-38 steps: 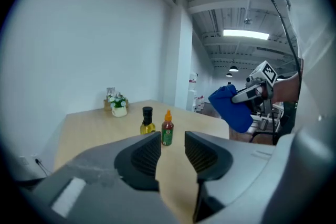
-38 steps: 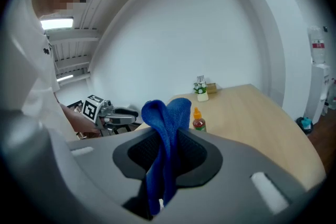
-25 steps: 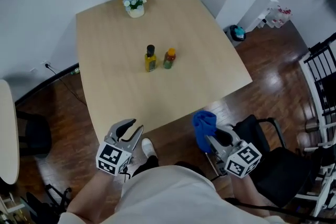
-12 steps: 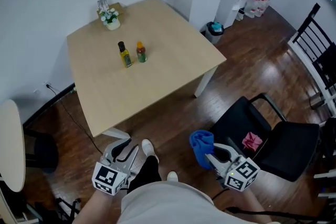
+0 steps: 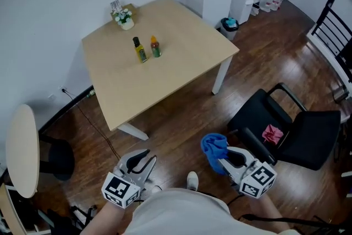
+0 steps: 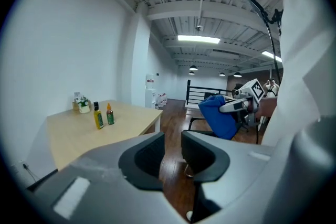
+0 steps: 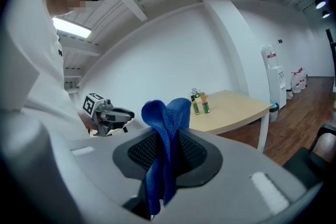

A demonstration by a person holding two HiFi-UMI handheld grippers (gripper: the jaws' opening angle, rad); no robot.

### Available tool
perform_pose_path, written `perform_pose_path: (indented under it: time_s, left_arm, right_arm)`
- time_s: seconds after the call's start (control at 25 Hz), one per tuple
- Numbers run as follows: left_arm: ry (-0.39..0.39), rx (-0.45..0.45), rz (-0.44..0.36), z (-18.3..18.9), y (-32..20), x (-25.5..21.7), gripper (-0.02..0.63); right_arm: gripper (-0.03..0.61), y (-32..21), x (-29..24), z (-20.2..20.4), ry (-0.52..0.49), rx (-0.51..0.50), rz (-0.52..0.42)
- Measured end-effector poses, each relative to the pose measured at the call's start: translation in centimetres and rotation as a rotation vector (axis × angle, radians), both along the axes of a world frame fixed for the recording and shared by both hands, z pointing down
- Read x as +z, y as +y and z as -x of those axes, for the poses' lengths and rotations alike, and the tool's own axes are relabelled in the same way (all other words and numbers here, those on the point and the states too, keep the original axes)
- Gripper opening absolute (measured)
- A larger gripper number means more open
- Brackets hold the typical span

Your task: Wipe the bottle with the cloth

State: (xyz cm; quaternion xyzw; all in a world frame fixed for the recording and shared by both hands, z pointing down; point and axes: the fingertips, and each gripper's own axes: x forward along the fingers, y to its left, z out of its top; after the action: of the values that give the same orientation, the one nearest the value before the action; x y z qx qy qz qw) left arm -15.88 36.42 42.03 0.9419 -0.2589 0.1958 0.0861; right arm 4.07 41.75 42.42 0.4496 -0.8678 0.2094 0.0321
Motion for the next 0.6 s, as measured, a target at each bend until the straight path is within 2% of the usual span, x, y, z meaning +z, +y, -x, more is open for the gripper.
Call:
perform_pose_path:
  time_s: [0.16,0.32,0.44,0.6]
  left_arm:
    - [0.041,0.037,-0.037,1.3,1.5,-2.3,0.109]
    - [0.055,-0.001,-0.072,6.6,1.9,-2.9,0.107]
    - [0.074,-0.061,-0.043,10.9,2.7,-1.9,0.101]
    - [0.070,-0.059,-0.054,13.7,4.1,-1.9,0.101]
  right_arm:
    - [0.092,1.1,-1.6,2.4,0.028,0.005,-0.036]
    - [0.091,0.6,-2.0,7.9,0.028,-0.020,-0.071]
    - [0.091,1.2,-2.7,11.3,0.034,-0.038,-0.075]
    - [0.091,2.9,-3.2,13.8,0.046,-0.035,-0.072]
